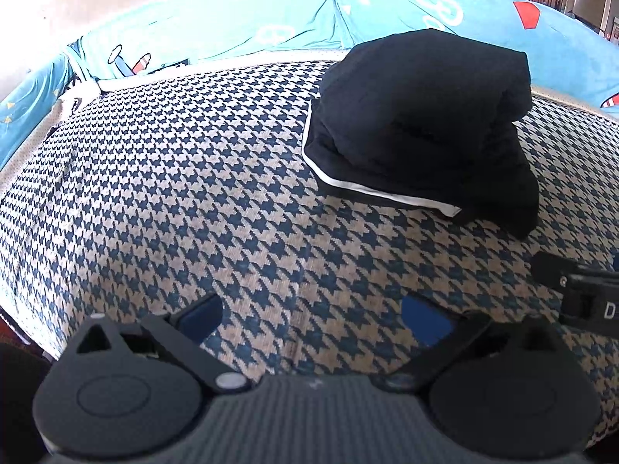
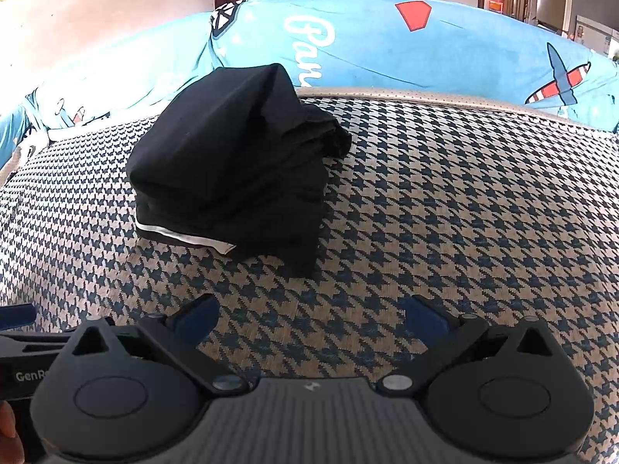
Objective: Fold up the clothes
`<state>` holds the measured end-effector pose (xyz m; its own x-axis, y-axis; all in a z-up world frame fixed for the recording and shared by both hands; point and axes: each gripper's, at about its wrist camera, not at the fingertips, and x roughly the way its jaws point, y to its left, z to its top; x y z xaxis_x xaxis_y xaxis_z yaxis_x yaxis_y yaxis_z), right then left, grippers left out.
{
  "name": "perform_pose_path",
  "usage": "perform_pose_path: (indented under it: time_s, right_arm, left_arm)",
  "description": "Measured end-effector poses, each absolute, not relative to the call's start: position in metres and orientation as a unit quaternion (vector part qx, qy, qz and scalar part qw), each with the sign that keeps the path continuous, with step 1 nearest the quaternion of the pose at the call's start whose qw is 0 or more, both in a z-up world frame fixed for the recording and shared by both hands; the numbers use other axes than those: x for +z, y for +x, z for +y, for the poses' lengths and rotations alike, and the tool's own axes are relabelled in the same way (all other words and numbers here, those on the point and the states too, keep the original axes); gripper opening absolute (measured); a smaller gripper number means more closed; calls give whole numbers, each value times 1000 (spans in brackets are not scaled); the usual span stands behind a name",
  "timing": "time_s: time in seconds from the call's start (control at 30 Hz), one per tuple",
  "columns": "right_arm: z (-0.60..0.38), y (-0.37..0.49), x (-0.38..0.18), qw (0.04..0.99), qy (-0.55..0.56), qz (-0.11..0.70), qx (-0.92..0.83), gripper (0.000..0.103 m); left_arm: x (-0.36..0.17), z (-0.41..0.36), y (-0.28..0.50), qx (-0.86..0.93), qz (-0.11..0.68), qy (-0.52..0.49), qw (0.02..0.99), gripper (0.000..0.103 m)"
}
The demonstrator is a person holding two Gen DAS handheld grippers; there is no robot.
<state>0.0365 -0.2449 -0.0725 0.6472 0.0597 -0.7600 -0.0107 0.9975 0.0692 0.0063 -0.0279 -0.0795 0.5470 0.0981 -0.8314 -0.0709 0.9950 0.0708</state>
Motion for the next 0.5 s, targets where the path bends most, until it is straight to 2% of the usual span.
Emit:
perform_pose_path:
  time_s: [0.5]
  right_arm:
    - [-244, 36, -73, 904, 32, 425, 29, 103]
  left_arm:
    - [-78, -27, 5, 48, 476, 7, 878, 103]
